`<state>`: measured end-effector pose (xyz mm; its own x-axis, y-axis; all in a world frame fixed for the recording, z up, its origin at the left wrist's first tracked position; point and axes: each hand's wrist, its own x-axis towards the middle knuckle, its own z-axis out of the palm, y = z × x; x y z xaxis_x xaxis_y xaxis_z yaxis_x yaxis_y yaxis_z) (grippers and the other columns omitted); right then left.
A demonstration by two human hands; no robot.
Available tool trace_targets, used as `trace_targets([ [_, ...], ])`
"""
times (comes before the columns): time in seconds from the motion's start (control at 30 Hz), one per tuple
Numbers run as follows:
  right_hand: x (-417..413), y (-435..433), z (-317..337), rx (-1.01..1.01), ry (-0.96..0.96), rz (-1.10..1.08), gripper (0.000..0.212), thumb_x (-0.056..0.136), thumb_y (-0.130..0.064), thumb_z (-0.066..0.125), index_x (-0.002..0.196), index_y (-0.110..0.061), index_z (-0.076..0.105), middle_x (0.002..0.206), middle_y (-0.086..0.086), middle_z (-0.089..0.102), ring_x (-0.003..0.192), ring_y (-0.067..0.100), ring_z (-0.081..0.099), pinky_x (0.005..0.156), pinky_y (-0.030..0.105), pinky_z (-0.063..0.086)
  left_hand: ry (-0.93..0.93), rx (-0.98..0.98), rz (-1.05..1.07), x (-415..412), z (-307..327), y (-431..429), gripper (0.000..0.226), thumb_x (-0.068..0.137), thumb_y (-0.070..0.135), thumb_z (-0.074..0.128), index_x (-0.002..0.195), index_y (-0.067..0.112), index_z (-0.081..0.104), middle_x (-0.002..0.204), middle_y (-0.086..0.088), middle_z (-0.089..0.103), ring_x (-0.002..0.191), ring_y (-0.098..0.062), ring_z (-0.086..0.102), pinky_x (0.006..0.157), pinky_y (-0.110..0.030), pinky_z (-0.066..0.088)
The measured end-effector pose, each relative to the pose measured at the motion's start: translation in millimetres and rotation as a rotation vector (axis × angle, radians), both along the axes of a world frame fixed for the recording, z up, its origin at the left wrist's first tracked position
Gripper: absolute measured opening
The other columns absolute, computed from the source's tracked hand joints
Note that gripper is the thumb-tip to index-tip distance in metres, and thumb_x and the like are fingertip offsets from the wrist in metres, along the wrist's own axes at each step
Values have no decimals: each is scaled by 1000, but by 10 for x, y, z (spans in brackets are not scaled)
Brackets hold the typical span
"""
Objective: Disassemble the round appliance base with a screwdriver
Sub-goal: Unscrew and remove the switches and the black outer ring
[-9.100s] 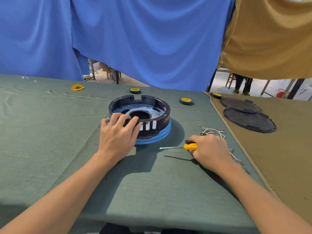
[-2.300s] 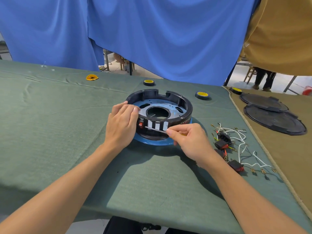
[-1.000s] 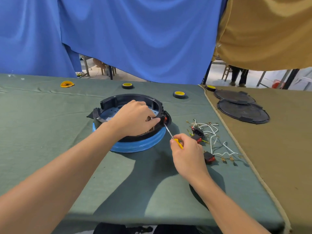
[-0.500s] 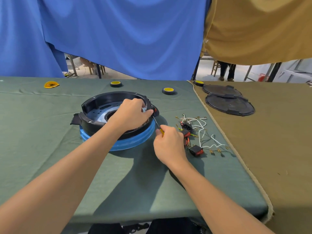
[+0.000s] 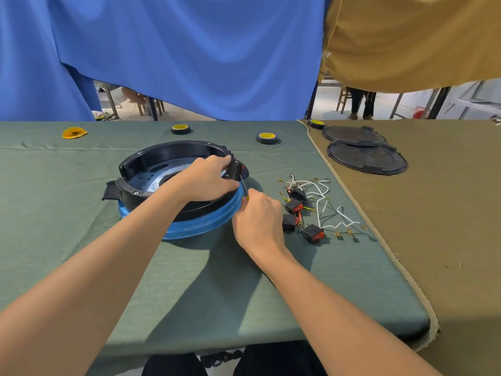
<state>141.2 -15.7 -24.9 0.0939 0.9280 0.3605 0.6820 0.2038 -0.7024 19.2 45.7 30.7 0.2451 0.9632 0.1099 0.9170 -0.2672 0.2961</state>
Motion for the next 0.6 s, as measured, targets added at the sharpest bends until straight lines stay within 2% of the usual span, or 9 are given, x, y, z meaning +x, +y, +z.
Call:
trace_targets([
  [0.07,5,2,-3,-2,27,-12,16,89,-10,46,74,-10,42,79,12,54,71,27,37,58,28,16,-7,7,-3,1,-1,-5,61,94,38,57,146,12,37,136,-10,55,119,-33,52,93,-37,39],
  [0.2,15,26,0,-9,111,-20,36,90,-7,44,58,-17,31,59,0,38,59,19,33,57,33,13,-14,-8,0,-6,5,-17,70,94,38,57,152,15,27,143,-7,50,128,-32,47,102,-38,37],
  [0.33,109,87,-31,-20,172,-24,43,94,-13,48,55,-14,32,50,-2,35,53,16,30,54,36,21,-41,1,-17,-12,3,-19,56,92,37,59,141,12,45,124,-8,62,114,-32,56,92,-39,43],
  [0.43,154,120,-32,-84,238,5,43,94,-15,52,54,-14,34,48,-4,29,49,16,25,50,34,20,-48,3,-9,-12,16,-28,61,92,37,60,145,13,40,130,-8,59,115,-32,55,94,-39,42],
  [0.53,199,174,52,-274,568,117,35,93,-7,48,60,-13,42,56,-2,25,48,15,19,48,28,16,-53,-13,-5,-12,11,-34,57,93,36,60,141,11,44,123,-7,61,106,-30,56,87,-35,41],
  [0.6,315,228,182,-483,860,187,16,94,-3,44,81,-7,52,61,2,27,39,9,17,37,19,13,-73,-19,7,-17,4,-27,51,92,35,60,134,8,49,114,-7,63,99,-28,55,83,-35,41],
])
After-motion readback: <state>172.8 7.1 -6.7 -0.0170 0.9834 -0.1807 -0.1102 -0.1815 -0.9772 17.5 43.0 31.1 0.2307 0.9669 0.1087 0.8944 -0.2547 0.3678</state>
